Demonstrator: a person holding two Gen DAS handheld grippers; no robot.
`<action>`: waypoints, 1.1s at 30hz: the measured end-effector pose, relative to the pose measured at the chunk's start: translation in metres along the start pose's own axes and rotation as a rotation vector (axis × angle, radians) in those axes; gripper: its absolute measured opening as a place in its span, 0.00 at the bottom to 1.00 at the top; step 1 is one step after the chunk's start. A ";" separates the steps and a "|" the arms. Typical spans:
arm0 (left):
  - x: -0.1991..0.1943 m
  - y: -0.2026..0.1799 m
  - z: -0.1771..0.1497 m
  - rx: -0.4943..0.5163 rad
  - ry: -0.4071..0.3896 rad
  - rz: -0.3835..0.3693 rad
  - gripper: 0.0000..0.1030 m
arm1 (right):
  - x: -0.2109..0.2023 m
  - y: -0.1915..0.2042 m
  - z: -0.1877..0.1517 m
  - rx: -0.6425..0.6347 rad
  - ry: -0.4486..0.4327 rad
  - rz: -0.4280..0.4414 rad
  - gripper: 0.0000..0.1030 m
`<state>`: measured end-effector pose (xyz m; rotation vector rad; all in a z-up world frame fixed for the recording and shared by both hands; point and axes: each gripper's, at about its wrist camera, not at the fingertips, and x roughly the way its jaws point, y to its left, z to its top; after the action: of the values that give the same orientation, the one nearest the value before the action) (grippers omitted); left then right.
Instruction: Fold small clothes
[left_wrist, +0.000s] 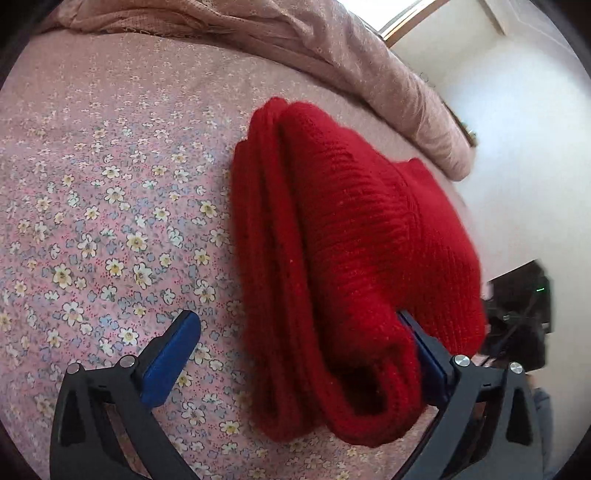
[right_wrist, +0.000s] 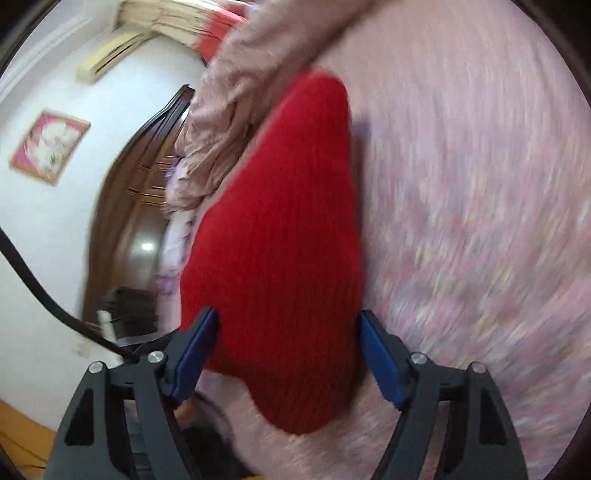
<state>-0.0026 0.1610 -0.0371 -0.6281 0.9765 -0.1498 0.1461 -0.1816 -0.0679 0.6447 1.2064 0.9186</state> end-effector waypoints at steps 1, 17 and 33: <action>0.000 -0.001 0.000 0.001 0.000 -0.002 0.96 | 0.001 -0.005 0.000 0.015 -0.010 0.015 0.79; 0.008 -0.003 0.004 -0.087 0.001 -0.176 0.79 | 0.022 0.012 0.003 -0.022 -0.043 0.007 0.73; -0.009 -0.041 0.008 0.027 -0.099 -0.102 0.46 | 0.012 0.042 0.003 -0.177 -0.080 -0.097 0.51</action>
<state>0.0051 0.1341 -0.0044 -0.6547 0.8465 -0.2199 0.1398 -0.1500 -0.0382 0.4732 1.0627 0.8983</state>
